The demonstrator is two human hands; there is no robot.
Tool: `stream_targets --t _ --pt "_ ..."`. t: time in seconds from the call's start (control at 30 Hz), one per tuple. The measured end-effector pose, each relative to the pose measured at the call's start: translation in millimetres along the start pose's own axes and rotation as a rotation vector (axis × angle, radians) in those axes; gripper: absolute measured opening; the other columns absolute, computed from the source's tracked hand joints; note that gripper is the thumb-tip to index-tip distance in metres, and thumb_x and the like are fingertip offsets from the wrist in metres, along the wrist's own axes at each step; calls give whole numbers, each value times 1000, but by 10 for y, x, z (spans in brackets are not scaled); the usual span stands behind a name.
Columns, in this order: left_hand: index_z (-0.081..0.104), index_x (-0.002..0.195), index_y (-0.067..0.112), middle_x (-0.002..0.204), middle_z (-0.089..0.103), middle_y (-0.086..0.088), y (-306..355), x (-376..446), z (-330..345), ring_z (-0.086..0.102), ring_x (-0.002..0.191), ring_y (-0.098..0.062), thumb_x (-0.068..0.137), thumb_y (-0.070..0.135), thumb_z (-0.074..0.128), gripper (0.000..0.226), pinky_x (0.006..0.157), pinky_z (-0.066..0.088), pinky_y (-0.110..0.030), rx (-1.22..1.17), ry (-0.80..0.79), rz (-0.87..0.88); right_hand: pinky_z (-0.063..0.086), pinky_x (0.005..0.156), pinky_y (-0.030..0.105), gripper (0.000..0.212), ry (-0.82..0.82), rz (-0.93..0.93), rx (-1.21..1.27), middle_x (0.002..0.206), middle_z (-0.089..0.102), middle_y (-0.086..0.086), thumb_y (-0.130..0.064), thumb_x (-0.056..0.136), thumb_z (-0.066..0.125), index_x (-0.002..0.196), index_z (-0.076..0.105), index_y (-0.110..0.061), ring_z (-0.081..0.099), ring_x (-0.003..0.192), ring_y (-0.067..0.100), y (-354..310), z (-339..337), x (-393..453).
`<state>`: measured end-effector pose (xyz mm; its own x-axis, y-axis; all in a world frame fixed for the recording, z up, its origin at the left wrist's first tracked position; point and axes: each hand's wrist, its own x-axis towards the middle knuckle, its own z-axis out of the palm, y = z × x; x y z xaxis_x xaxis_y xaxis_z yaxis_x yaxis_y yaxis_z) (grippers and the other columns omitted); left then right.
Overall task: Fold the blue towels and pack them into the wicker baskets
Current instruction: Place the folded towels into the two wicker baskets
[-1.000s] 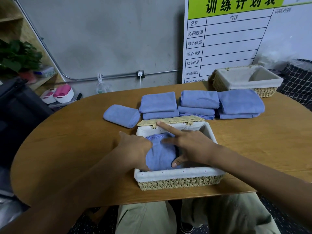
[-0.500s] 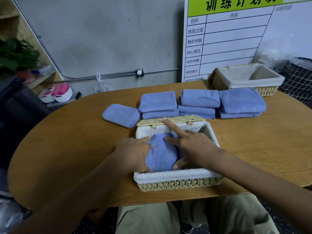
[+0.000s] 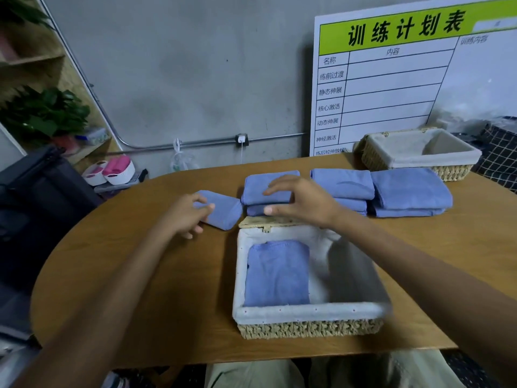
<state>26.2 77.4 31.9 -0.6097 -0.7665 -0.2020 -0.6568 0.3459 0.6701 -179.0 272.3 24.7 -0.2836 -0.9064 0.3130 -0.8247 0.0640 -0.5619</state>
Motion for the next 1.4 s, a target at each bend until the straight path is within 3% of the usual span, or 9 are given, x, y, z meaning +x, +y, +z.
stream_targets --t 0.1,0.23,0.33,0.4,0.7,1.0,1.17,1.27,1.4 --pt "21 157 23 113 63 -13 -229 381 208 63 84 -25 102 43 53 67 60 53 -34 -168 16 -180 44 96 27 33 -3 9 27 119 70 -9 -43 85 76 111 74 -23 60 106 5 8 223 412" --pt "21 157 20 131 54 -11 -395 857 453 63 88 -31 97 49 57 75 61 52 -35 -217 219 -170 48 95 39 29 -70 25 36 109 73 -4 -45 89 70 105 74 -22 62 105 12 49 553 721" --pt "34 151 16 147 48 -14 -528 1147 565 53 126 -38 84 51 68 83 99 49 -49 -176 346 -97 51 86 37 25 -51 50 63 96 75 -5 -45 93 65 102 75 -24 62 91 7 134 700 713" --pt "40 147 17 148 48 -10 -511 1194 595 50 130 -35 82 42 73 78 107 43 -48 -213 390 -75 51 84 34 22 -21 44 111 95 74 -8 -41 95 65 100 75 -22 61 88 5 155 730 704" --pt "66 124 17 138 57 -12 -544 1208 455 55 123 -34 80 -6 72 50 90 51 -42 -665 326 -91 52 90 39 18 19 47 197 100 74 -8 -36 96 64 99 75 -22 65 98 7 182 741 735" --pt "68 108 41 130 63 -9 -256 655 -209 62 114 -24 83 -7 68 54 91 57 -43 -674 422 223 45 103 28 37 15 6 357 131 58 -3 -36 98 61 133 60 -25 53 122 13 -100 453 675" --pt "62 119 27 125 65 -3 405 -31 -188 63 114 -18 88 -14 61 51 88 58 -32 -932 189 432 39 109 27 55 0 -30 607 149 42 -11 -42 98 59 149 37 -41 36 140 0 -417 -24 460" --pt "60 124 19 132 63 -11 670 -419 115 62 120 -24 81 -10 69 53 93 57 -35 -996 -21 477 48 104 32 58 24 18 807 146 50 -2 -50 93 63 146 38 -47 51 133 7 -458 -268 144" --pt "62 123 20 133 64 -9 793 -684 629 63 120 -23 73 1 72 55 87 58 -37 -1021 -203 461 55 87 28 57 84 58 883 140 54 -4 -29 94 64 145 43 -43 59 124 9 -312 -393 -425"
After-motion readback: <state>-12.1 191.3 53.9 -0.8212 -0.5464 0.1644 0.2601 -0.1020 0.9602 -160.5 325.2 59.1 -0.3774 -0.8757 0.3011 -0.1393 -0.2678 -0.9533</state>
